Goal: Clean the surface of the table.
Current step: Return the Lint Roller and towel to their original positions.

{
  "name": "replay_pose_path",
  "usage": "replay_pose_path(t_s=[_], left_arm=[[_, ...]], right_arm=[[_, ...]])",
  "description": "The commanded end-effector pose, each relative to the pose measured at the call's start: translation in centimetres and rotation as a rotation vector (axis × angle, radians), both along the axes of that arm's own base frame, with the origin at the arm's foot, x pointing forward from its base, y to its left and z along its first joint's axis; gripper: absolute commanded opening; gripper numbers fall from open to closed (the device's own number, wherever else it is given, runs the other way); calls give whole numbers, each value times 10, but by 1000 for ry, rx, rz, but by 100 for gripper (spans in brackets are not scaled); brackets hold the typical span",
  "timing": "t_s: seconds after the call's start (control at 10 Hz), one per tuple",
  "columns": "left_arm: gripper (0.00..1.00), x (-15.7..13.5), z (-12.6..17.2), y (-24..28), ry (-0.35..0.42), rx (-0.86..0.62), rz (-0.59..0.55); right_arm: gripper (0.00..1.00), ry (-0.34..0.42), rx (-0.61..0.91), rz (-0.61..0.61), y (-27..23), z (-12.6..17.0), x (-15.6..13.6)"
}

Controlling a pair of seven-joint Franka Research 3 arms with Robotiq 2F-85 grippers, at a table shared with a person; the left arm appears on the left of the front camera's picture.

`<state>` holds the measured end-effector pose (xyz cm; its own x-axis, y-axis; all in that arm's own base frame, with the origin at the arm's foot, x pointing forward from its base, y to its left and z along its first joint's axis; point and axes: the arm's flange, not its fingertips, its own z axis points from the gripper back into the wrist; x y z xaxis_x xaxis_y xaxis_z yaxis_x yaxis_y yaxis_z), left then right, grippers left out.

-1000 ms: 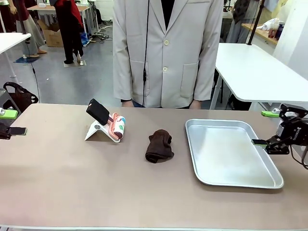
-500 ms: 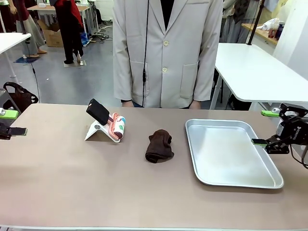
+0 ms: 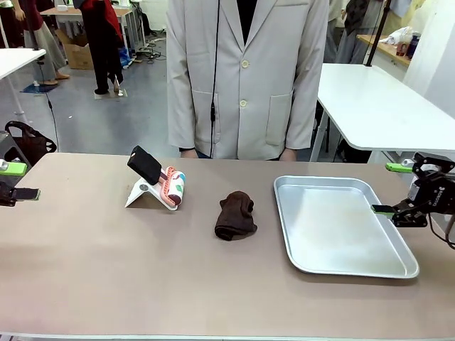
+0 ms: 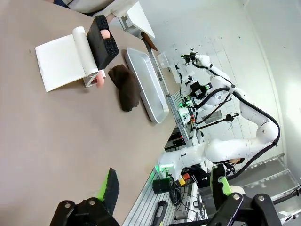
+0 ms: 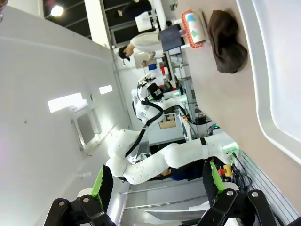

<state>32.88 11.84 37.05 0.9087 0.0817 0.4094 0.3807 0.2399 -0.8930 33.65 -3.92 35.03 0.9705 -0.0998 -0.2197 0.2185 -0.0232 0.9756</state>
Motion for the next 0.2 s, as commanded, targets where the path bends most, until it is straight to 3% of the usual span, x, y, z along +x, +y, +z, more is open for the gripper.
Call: replay_pose_path(t_s=[0.0,0.1], left_arm=[[100,-3,3,-3,8,-5,15],[100,-3,3,-3,8,-5,15]], right_arm=[[100,15,4,0,0,6,0],[100,15,4,0,0,6,0]])
